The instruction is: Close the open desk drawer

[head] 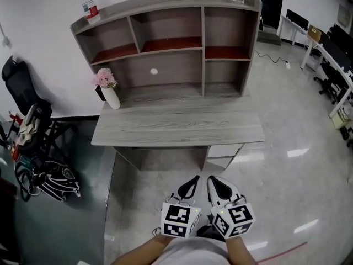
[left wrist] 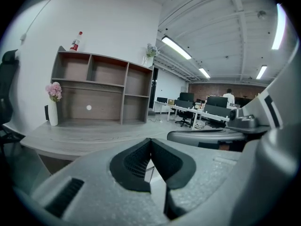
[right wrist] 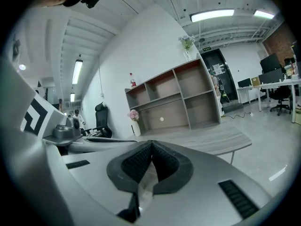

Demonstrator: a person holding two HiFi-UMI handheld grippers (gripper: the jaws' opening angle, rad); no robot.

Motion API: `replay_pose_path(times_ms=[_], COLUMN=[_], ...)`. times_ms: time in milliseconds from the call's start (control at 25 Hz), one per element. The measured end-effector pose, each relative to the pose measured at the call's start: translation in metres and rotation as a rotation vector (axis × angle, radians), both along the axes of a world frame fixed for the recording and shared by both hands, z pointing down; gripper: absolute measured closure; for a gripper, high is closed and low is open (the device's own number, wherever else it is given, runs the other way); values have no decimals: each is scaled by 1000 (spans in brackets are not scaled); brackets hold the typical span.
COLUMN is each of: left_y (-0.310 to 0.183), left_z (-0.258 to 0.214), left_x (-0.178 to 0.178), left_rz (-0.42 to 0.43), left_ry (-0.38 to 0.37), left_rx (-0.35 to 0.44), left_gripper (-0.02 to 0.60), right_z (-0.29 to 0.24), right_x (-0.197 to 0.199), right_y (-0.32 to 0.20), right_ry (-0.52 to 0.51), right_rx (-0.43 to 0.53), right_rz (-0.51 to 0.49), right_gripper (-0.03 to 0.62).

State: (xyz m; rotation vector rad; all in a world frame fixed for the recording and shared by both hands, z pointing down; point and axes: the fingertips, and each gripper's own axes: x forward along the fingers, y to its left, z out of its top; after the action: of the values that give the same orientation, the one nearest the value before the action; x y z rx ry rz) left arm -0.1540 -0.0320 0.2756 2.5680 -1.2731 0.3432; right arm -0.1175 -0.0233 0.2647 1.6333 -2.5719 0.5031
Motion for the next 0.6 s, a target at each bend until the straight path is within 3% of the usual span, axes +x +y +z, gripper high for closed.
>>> replay_pose_path(times_ms=[320, 600], left_y=[17, 24], left_z=[-2, -4], left_x=[-31, -38], left_rz=[19, 35], left_ry=[10, 12], left_rx=[2, 8], left_gripper=[577, 577], right_z=[-2, -3], right_x=[-34, -41], right_y=[17, 25], right_ry=[28, 39], right_rx=[7, 10], right_rz=[12, 26], right_gripper=[594, 594])
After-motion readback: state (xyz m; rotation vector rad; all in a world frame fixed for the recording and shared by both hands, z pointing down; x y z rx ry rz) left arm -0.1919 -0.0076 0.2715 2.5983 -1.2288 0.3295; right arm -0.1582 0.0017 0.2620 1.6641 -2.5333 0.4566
